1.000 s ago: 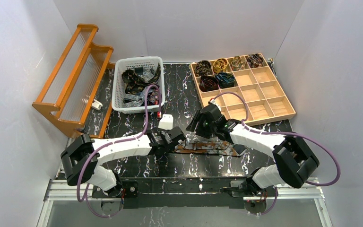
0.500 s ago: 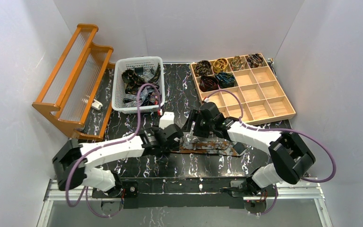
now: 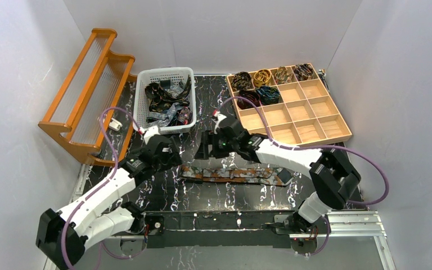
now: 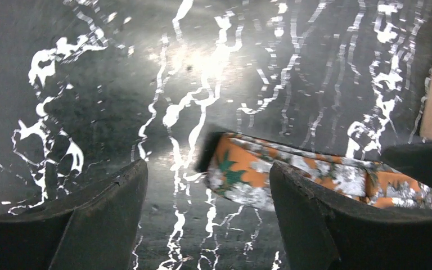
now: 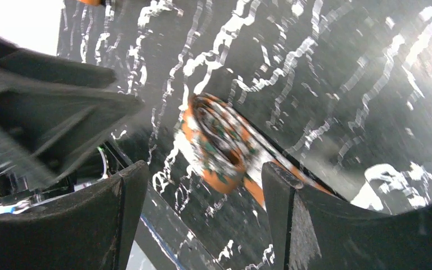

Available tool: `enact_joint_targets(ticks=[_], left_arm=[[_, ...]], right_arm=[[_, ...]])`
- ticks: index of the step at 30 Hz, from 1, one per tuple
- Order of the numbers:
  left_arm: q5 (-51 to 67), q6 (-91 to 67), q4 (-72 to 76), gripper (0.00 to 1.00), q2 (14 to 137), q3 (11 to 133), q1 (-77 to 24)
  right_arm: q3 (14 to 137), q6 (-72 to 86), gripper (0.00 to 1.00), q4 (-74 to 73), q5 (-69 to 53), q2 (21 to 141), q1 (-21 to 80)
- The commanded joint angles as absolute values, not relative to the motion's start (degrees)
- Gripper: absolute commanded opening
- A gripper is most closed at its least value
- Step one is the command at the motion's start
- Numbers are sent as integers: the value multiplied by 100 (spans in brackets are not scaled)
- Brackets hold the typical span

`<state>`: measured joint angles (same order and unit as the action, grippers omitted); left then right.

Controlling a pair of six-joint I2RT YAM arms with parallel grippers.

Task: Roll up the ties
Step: Roll the tie at the center of the board.

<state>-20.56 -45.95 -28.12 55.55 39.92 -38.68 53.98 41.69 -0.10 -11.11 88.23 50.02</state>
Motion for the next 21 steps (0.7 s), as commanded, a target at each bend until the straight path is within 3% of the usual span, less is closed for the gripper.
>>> enact_joint_targets(ticks=[1,4,7,11,21], left_arm=[[-714,-4586,-2582,77,5253,3383,-2849],[-235,-4692,-2378,77,5203,3058,-2427],[-138,-4804,-2344,77,5067,2861,-2247],[-448,-4925,-2590,77,4860,2780,-2171],[-584,-4918,-2692,79,4481,2725,-2171]], right_arm=[[6439,3089,81,-725,-712,9273,5387],[6963,2798,74,-1100,-489,9675,5703],[7330,2594,56,-1331,-426,9978,5981],[7549,2547,42,-1358,-467,10222,6191],[7539,2759,38,-1448,-258,10740,6249]])
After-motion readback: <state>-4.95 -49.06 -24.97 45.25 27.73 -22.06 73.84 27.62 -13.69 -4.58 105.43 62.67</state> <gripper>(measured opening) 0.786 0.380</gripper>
